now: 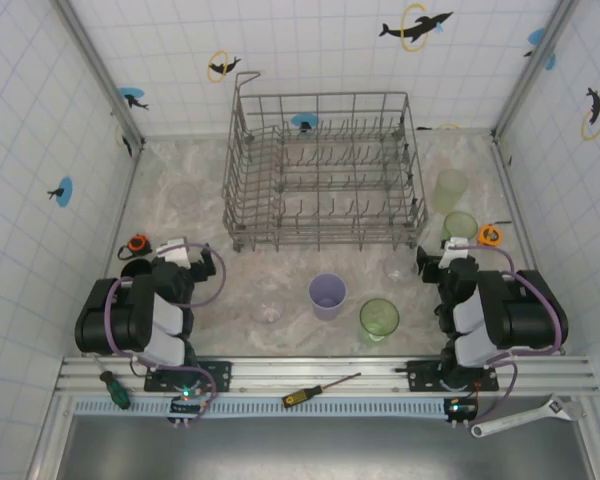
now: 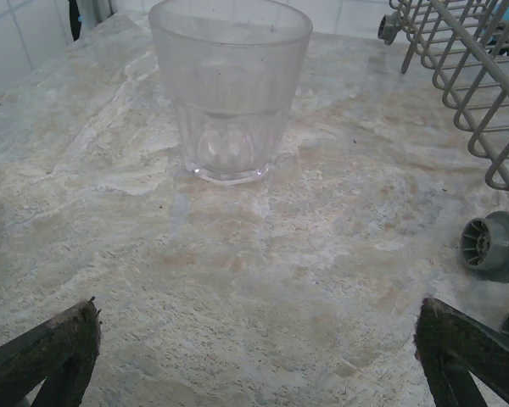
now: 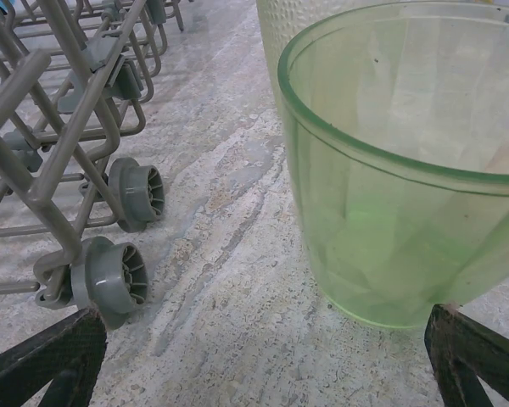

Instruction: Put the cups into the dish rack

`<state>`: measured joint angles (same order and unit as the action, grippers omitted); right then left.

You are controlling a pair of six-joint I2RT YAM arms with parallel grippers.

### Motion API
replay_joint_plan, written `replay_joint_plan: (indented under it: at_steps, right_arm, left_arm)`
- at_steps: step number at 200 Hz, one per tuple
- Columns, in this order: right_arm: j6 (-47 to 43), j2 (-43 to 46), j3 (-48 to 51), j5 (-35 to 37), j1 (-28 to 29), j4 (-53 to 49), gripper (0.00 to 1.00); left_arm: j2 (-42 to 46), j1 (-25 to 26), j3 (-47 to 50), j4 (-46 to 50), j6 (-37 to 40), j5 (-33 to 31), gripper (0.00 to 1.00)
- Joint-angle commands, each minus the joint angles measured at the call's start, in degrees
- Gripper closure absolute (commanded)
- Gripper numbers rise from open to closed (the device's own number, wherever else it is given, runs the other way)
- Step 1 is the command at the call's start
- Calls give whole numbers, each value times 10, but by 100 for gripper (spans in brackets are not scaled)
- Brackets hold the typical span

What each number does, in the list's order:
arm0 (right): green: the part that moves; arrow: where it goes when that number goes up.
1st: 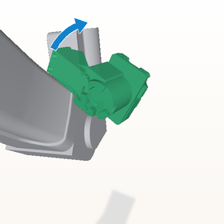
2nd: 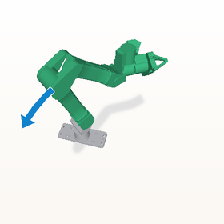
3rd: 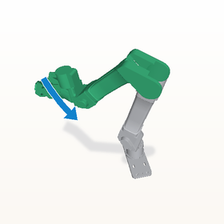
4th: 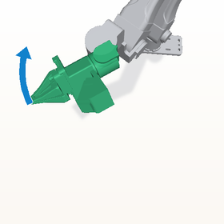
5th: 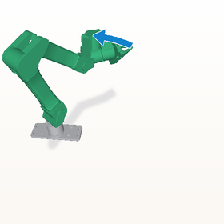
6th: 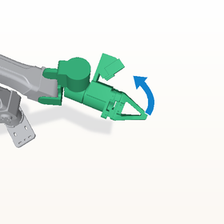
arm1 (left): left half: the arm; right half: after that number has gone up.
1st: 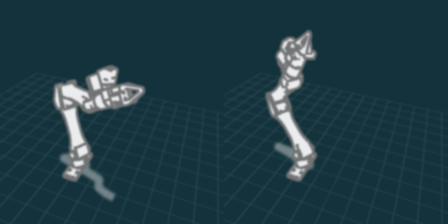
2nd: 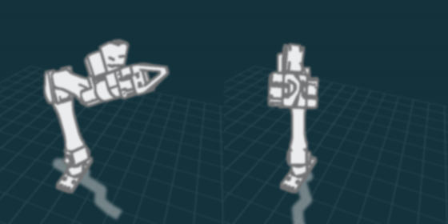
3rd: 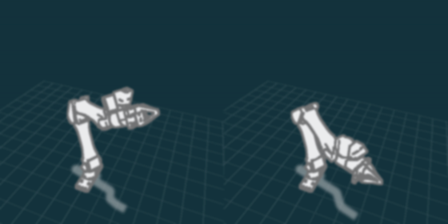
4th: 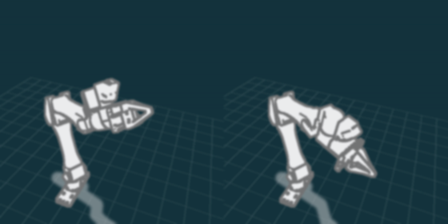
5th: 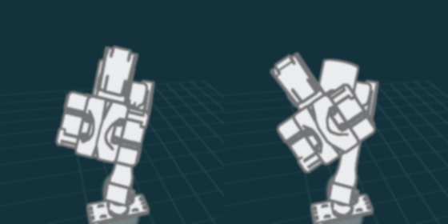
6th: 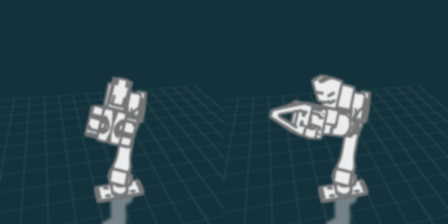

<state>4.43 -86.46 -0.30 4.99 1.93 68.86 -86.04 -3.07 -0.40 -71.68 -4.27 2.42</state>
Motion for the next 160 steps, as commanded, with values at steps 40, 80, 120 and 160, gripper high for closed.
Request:
replay_joint_plan:
  at_steps: [40,80,120,160]
  right_arm:
    - [-5,-5,0,5,0,28,0]
    - [-3,-6,-1,-1,-3,26,0]
    - [-3,-5,0,-1,-4,27,0]
    - [-3,-5,1,-1,-4,28,0]
  left_arm:
    - [-7,-4,5,-20,11,9,2]
    - [-7,-5,2,-14,9,9,2]
    - [-8,-5,4,-15,9,9,2]
    - [-6,-5,3,-16,10,9,2]
